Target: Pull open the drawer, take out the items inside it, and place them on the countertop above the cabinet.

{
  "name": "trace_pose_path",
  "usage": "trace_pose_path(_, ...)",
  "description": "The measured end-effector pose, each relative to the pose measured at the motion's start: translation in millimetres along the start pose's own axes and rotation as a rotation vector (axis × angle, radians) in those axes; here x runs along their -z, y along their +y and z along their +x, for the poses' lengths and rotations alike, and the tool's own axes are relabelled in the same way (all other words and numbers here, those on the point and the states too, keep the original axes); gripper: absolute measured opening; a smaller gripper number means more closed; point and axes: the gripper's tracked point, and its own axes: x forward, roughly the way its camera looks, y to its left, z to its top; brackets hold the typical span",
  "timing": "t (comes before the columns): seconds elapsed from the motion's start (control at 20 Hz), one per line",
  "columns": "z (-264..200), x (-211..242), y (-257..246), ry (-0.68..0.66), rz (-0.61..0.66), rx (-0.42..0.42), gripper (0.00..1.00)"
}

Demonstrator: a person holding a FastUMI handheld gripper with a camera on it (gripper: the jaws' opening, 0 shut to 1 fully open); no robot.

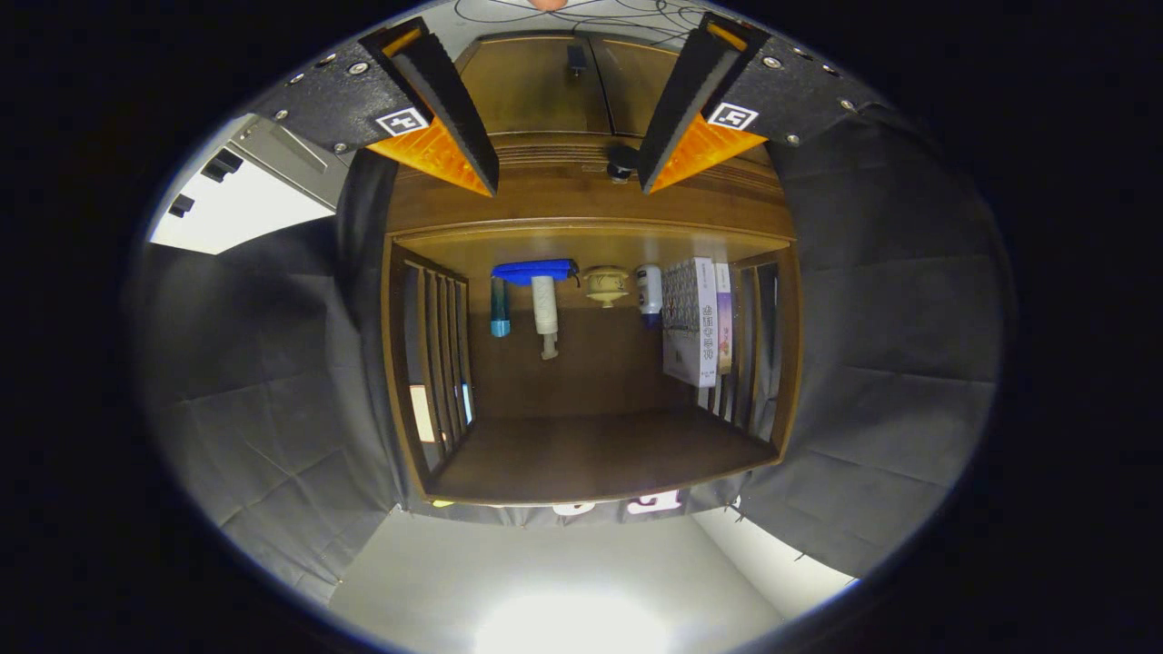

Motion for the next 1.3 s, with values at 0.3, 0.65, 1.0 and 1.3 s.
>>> trace_pose_path(0.3, 30.6, 3.8, 16.2, -0.007, 0.01, -0.045, 0.95)
trace_pose_path(0.65, 74.9, 4.9, 41.1, -0.016, 0.043, -0.088, 0.95)
trace_pose_path(1.0, 103.5, 14.7, 50.9, 0.011, 0.068, -0.082, 0.95)
trace_pose_path(1.3, 119.6, 15.4, 53.1, 0.005, 0.044, -0.045, 0.95)
